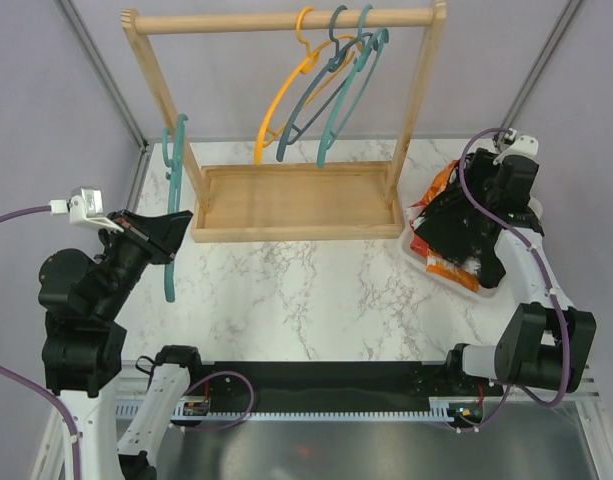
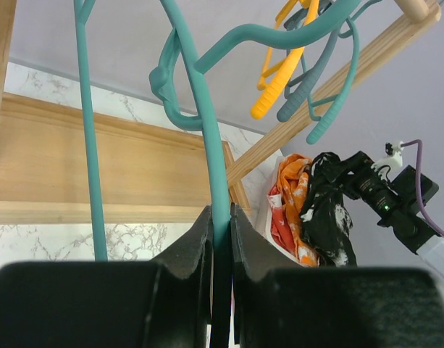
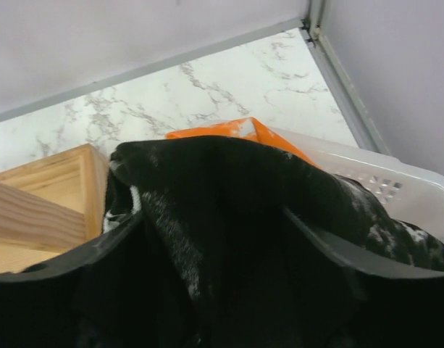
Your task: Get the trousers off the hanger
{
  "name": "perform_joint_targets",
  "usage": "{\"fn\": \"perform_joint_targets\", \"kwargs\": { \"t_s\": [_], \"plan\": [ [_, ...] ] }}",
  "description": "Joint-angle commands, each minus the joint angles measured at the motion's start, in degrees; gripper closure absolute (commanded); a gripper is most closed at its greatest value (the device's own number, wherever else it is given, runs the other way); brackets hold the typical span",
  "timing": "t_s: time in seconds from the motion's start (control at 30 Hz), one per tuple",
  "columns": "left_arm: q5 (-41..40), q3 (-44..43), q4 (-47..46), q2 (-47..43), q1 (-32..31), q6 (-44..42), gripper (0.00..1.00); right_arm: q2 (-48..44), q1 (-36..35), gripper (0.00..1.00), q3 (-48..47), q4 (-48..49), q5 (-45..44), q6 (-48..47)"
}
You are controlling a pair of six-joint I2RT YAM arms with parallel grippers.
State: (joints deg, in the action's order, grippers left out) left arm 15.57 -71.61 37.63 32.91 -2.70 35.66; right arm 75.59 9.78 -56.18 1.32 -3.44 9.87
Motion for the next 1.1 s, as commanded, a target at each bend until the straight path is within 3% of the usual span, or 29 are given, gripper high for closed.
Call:
{"fn": "perform_joint_targets", "kwargs": {
  "t_s": [0.0,0.07,0.13,0.3,0.5,0.7,0.83,1.07],
  "plan": [
    [1.6,-1.4,-2.4,1.6,0.2,-1.8,0.98,-3.0,0.7,0.21,1.0,4.7,7.0,-0.8],
    [2.0,-1.3,-2.6,2.1,0.2,-1.6,0.98,-4.7,0.9,0.07,0.1,4.4,8.7,-1.0],
    [2.7,-1.3,-3.3,3.0,0.2,-1.2,0.98,-6.9,1.1,0.02,-1.9,3.0,10.2,-1.3],
    [4.3,-1.5,-4.7,4.6,0.2,-0.8,0.98,-10.5,1.2,0.02,-7.0,-4.0,12.9,-0.9],
    [5.7,-3.0,-5.2,7.4,0.2,-1.3,0.98,-18.9,1.3,0.02,-4.5,-5.4,22.1,-2.7],
    [7.1,-4.1,-6.8,10.2,0.2,-0.9,0.98,-27.3,1.2,0.02,4.5,-8.7,33.9,-4.2],
    [9.5,-5.5,-8.1,13.2,0.2,-0.2,0.98,-31.3,1.3,0.02,14.7,-7.8,35.8,-4.4],
    [11.6,-9.6,-11.8,20.0,0.0,1.7,0.98,-38.8,1.9,0.02,21.9,-4.5,38.2,-6.5]
  ]
}}
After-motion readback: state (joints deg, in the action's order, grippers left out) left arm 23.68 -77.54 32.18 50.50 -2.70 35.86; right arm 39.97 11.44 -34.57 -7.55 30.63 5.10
